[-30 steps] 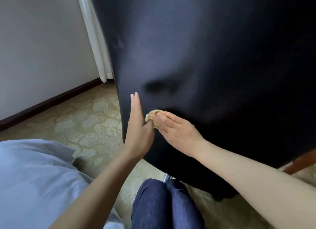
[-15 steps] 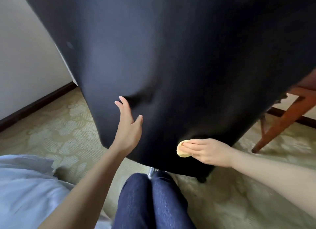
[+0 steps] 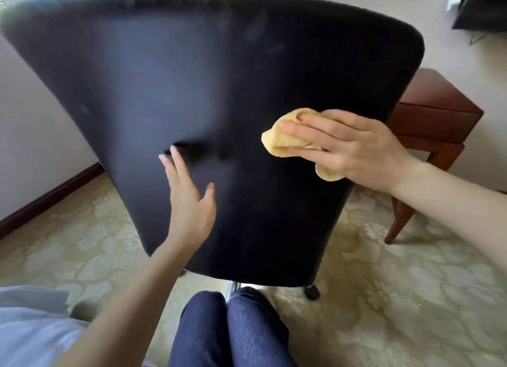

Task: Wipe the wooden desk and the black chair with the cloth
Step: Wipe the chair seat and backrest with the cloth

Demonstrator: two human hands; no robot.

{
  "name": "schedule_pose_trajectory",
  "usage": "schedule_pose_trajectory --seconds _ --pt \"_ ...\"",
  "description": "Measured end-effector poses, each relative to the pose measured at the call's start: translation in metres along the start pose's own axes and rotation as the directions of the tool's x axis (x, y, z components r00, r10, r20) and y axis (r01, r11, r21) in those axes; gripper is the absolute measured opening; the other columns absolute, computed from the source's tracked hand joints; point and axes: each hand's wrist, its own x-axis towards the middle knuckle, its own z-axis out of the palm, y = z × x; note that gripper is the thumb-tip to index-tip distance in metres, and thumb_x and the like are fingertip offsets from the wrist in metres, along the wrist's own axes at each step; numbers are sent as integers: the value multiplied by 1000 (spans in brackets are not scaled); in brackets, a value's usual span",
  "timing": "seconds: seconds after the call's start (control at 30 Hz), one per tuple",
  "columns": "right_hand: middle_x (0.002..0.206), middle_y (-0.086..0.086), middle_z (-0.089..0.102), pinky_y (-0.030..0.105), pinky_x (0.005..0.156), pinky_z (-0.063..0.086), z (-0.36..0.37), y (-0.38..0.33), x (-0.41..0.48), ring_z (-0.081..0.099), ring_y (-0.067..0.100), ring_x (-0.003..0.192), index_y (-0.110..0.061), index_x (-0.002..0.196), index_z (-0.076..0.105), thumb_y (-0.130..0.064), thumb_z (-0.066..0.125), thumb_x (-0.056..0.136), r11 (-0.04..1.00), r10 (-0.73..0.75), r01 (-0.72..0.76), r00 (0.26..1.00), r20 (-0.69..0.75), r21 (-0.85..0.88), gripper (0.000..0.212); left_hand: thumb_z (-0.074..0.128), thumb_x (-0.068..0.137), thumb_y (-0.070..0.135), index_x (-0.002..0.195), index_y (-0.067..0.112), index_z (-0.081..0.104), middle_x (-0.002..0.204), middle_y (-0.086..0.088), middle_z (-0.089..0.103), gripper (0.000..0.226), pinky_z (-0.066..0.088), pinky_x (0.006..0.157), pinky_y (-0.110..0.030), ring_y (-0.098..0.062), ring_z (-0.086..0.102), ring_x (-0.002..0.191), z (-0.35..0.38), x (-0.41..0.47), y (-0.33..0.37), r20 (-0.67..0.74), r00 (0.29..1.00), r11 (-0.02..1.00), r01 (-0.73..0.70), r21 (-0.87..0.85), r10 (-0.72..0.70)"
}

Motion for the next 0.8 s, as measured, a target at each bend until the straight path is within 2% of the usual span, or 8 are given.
schedule_pose_trajectory --seconds 0.07,0.13,0.27,0.4,0.53,0.6,0.7,0.8 --pt "135 2 54 31 100 46 -6 10 5 56 18 120 -20 124 63 -5 60 92 994 83 -89 991 -106 -56 35 54 90 3 148 32 -13 154 3 -27 93 8 117 -35 -14 -11 145 10 -7 12 21 981 981 -192 28 191" --pt "134 2 54 30 99 45 -6 12 9 52 19 121 -22 126 61 -7 61 92 980 153 -175 968 -199 -95 37 56 87 2 141 44 -15 147 11 -34 99 5 116 -40 -24 -16 145 19 -10 20 71 953 950 -301 89 295" --pt "131 4 56 32 97 46 17 -12 -6 48 19 119 -21 127 59 -8 65 90 963 240 -265 927 -289 -49 40 57 86 4 136 48 -20 150 3 -36 102 3 113 -43 -35 -22 142 34 -3 21 86 955 935 -295 197 283" --pt "131 3 55 31 104 38 53 -58 -46 46 19 122 -19 121 63 -11 66 88 967 251 -232 938 -239 104 34 58 83 -2 138 48 -20 152 1 -34 108 -4 108 -32 -33 -24 141 42 4 11 61 947 927 -321 193 315" --pt "134 2 54 31 97 49 87 -112 -86 48 15 123 -14 120 63 -11 69 87 940 202 -141 963 -175 310 33 57 78 -7 149 31 -15 153 -10 -30 107 -15 100 -2 -28 -25 138 53 5 4 -1 943 925 -327 193 333" --pt "135 0 53 29 99 47 100 -139 -109 47 13 124 -13 117 66 -8 65 89 931 140 -96 985 -101 351 29 55 73 -9 150 23 -11 152 -15 -28 106 -16 99 0 -27 -27 137 59 6 2 -30 943 926 -319 200 332" --pt "139 -2 50 29 108 35 116 -178 -142 42 12 128 -13 123 62 -5 52 93 941 56 -56 998 10 335 32 51 63 -15 150 17 -8 152 -22 -25 110 -11 98 2 -28 -26 135 65 6 4 -71 935 923 -329 198 349" --pt "138 -1 52 31 109 33 128 -205 -157 39 13 130 -12 123 60 -9 51 93 929 28 -44 998 49 368 32 46 54 -18 150 14 -6 152 -24 -23 114 -11 101 0 -28 -25 136 67 6 4 -101 932 925 -324 198 348"
